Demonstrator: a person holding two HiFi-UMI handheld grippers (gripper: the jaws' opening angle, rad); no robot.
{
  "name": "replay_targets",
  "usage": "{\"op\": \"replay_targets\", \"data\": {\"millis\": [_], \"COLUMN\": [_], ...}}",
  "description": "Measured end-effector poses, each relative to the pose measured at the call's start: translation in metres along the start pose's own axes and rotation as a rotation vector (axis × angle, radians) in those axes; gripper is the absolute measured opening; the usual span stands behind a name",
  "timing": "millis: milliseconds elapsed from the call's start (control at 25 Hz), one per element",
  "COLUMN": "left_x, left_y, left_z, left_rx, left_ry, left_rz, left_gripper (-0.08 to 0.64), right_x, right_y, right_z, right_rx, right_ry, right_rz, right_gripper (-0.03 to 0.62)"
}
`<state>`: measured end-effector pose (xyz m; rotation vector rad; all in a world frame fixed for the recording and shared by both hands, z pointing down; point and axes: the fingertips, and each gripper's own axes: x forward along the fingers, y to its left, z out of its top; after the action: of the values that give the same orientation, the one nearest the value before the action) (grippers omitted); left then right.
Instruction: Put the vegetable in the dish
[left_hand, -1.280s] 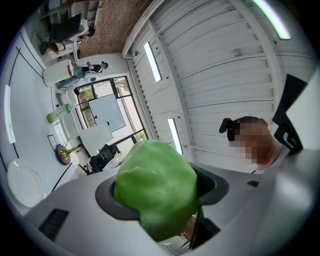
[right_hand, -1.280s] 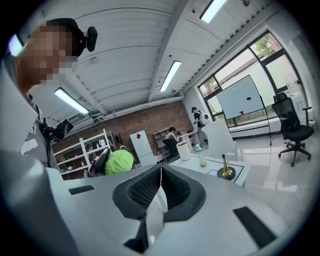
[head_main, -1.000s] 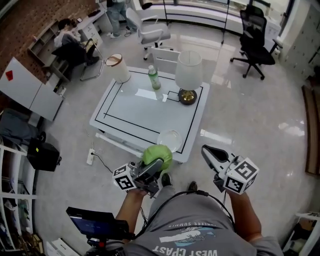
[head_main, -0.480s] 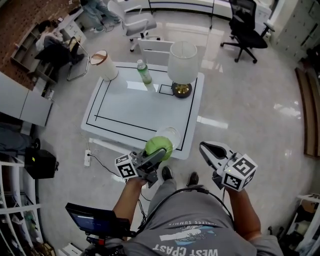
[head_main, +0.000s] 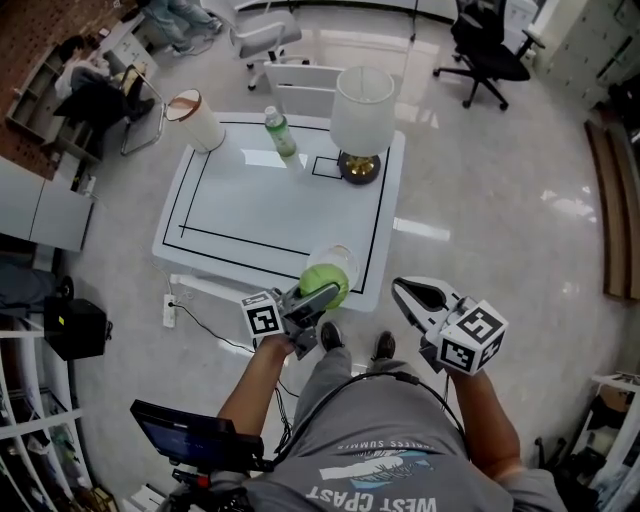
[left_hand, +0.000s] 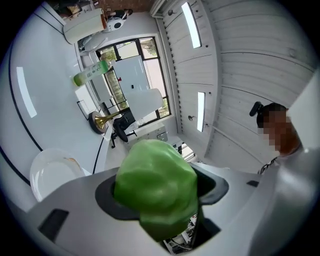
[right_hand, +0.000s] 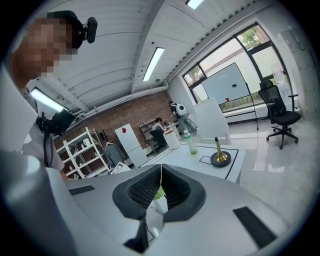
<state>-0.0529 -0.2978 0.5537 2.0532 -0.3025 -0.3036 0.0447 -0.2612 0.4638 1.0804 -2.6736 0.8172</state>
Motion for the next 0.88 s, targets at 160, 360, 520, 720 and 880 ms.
{"op": "replay_targets", "data": {"millis": [160,360,520,720,880], "left_x": [-0.007,-0.02,-0.026,-0.02,-0.014], "left_y": [0.025,0.051,0.064,0.07,0.073], "left_z": [-0.01,-0.022,-0.029,-0.031,-0.029], "left_rx": [-0.041,-0.092,-0.122,-0.201,-0.198], "left_ry": [0.01,0.01,0.013,-0.004,0.006], "left_rz": [0.034,0.073,0.076,0.059,0.052], "left_gripper": [0.296,0.296,0.296,0.295,0.295], "right_x": [0.008,0.017,0.024,0.034,0.038], "right_y": [0.005,0.012,0.016,0.016,0.015], "right_z": [-0.011,-0.028,-0.04,-0.046,-0.042], "right_rx": [0.006,0.017,0.032,0.041,0.043], "right_ry": [0.035,0.079,0.113,0.14,0.137], "right_rz": [0.004,0.014,0.021,0.029,0.032], "right_gripper": [0.008,0.008,0.008,0.008,0.008]}}
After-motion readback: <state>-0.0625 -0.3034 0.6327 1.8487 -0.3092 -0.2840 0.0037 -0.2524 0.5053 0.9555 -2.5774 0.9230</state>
